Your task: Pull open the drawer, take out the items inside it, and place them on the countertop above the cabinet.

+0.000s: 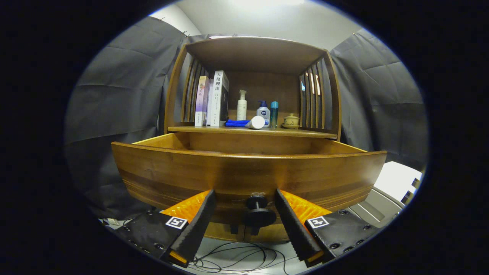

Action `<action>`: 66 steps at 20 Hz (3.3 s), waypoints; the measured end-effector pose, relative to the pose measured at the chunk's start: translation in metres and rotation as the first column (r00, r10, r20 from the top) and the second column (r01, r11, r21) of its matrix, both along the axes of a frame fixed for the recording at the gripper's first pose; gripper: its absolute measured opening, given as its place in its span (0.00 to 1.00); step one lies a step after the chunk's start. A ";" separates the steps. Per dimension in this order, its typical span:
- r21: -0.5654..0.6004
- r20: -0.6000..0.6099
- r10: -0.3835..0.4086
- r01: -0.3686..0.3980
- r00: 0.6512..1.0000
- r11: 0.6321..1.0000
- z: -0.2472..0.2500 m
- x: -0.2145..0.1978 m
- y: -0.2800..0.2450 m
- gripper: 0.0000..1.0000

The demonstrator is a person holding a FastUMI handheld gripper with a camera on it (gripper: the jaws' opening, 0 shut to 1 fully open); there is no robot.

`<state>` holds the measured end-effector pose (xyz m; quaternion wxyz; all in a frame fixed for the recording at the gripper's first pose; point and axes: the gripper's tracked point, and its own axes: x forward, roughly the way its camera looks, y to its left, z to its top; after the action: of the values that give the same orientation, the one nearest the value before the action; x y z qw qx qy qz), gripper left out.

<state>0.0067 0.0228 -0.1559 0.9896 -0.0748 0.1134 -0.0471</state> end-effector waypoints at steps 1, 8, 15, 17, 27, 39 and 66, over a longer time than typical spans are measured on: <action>0.005 -0.006 -0.002 0.002 1.000 1.000 0.001 0.005 0.000 0.98; 0.013 -0.031 -0.012 0.012 0.999 1.000 0.003 0.035 -0.002 0.98; 0.000 -0.032 -0.020 0.020 0.999 1.000 0.006 0.066 -0.004 0.97; -0.004 -0.040 -0.025 0.025 0.999 1.000 0.004 0.076 -0.005 0.97; -0.024 -0.050 -0.035 0.034 0.998 0.999 -0.001 0.118 -0.010 0.97; -0.073 -0.039 -0.040 0.037 0.998 0.997 -0.006 0.154 -0.014 0.98; 0.040 0.074 0.125 -0.129 0.989 0.991 0.126 0.039 -0.005 0.98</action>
<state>0.0456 0.0175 -0.0304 0.9955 -0.0578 0.0739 0.0159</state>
